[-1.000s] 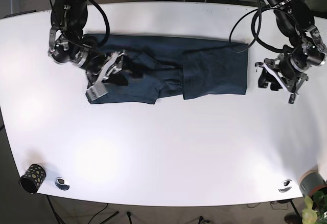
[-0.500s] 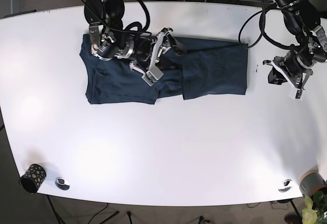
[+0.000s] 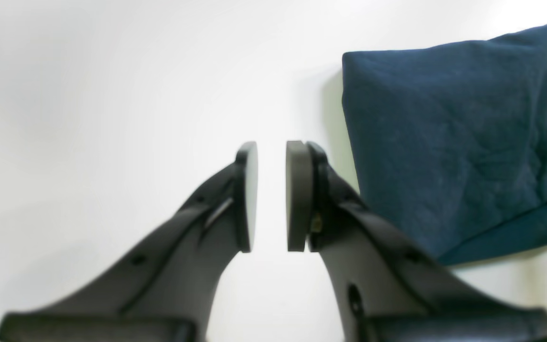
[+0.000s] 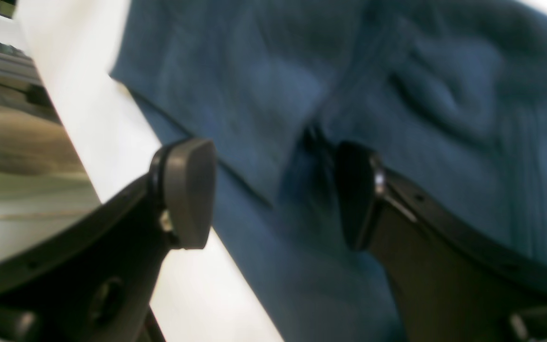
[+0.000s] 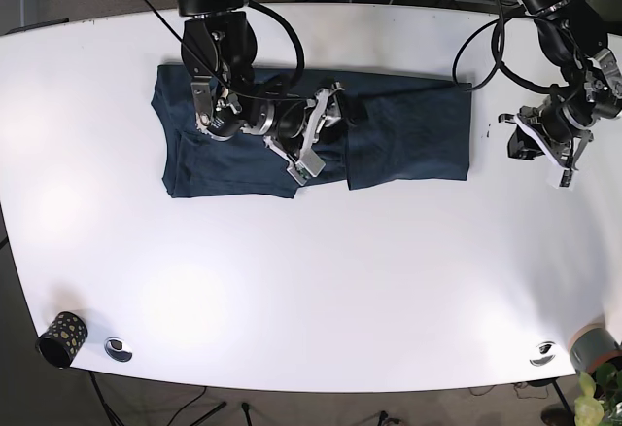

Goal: Fold the T-shirt properly

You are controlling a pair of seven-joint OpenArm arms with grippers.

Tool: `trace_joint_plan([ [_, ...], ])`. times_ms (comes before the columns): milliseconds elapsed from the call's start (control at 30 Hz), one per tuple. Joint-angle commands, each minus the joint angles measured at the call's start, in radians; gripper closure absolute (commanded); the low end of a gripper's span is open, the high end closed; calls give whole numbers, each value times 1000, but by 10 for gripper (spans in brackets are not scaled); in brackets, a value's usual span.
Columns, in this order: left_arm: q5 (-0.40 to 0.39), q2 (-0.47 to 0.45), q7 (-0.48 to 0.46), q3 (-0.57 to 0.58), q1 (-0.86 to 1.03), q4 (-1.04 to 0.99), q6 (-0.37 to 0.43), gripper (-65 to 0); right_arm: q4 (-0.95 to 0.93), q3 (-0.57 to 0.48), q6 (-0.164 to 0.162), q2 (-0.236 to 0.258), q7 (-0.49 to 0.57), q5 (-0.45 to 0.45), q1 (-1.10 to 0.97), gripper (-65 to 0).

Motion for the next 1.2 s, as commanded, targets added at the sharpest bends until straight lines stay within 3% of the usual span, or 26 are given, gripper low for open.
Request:
trace_joint_plan([
  [0, -15, -15, -18, -3, -12, 13, -1, -85, -5, 2, 1, -20, 12, 19, 21, -379],
  [400, -17, -15, -16, -3, 2, 13, -1, -83, -107, 2, 0, -51, 12, 17, 53, -352],
  [633, -15, -15, -18, -3, 8, 13, -1, -83, -105, 2, 0, -69, 12, 17, 54, -54],
  [700, -15, -15, -18, -3, 8, 12, -1, -83, -94, 2, 0, -69, 12, 17, 53, 0],
  [1167, -15, -17, -16, -1, 7, 13, -1, -83, 229, 0, 7, -42, -28, 44, -96, 0],
])
